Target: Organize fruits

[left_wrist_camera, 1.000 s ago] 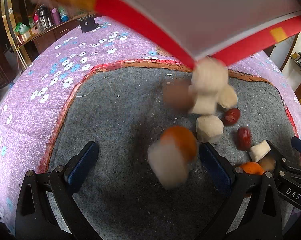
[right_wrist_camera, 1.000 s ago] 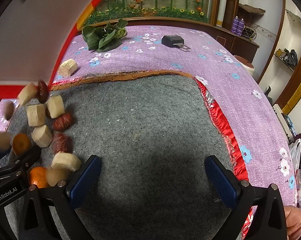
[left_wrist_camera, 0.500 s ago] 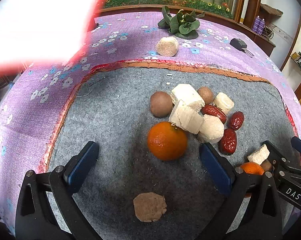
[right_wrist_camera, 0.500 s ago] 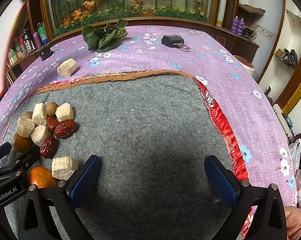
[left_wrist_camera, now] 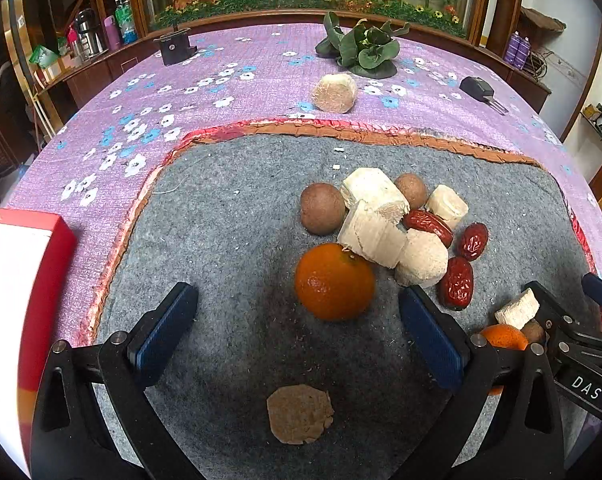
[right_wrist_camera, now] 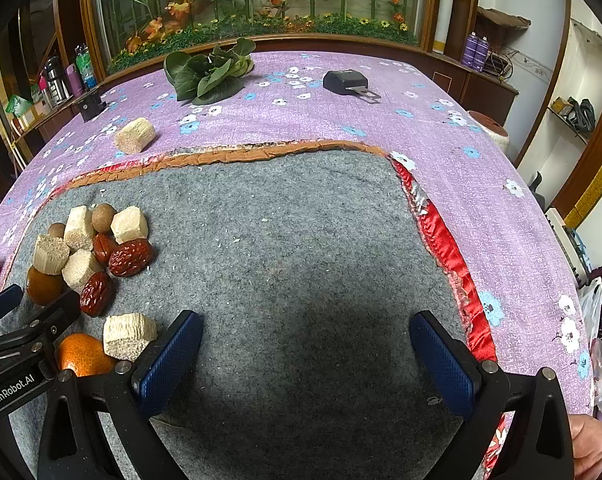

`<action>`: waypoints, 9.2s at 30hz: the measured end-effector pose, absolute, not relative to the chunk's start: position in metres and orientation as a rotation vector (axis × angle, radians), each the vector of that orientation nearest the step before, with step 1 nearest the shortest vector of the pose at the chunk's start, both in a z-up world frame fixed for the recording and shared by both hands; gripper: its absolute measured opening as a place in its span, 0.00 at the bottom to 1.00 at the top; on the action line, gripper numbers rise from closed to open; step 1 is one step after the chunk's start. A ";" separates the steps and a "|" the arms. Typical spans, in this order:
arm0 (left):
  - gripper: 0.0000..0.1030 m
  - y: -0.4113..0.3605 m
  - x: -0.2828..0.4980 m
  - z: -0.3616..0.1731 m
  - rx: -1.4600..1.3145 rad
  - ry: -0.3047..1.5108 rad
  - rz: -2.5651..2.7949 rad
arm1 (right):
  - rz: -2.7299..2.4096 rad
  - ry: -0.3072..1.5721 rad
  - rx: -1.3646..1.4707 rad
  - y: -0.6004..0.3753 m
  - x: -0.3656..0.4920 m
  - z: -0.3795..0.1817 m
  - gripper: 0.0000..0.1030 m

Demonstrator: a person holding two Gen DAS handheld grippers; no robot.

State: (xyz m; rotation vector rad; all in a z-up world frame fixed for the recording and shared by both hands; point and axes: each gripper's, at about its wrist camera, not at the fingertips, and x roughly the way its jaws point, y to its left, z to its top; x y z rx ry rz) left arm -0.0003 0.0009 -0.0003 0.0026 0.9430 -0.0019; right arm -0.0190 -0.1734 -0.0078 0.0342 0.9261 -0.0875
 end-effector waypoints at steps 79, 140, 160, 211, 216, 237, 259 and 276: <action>1.00 0.001 0.000 0.000 0.002 0.943 -0.002 | -0.087 0.926 0.035 -0.173 -0.019 -0.008 1.00; 0.32 -0.014 0.005 0.015 0.257 0.989 -0.337 | 0.412 0.931 0.214 -0.148 -0.057 0.004 0.35; 0.32 0.117 -0.139 0.075 0.027 0.768 -0.046 | 0.703 0.824 0.187 -0.055 -0.096 0.035 0.34; 0.61 0.223 -0.172 0.070 -0.011 0.739 0.371 | 0.772 0.735 0.134 0.073 -0.088 0.065 0.44; 0.61 0.196 -0.176 0.078 0.040 0.721 0.314 | 0.678 0.668 0.172 0.002 -0.090 0.084 0.44; 0.61 0.045 -0.123 0.044 0.200 0.839 -0.062 | 0.275 0.798 0.260 -0.229 -0.087 0.044 0.45; 0.44 0.009 -0.075 0.019 0.166 0.934 -0.138 | 0.253 0.875 0.131 -0.180 -0.054 0.004 0.22; 0.21 0.015 -0.067 0.015 0.114 0.914 -0.189 | 0.282 0.859 0.191 -0.187 -0.056 0.007 0.22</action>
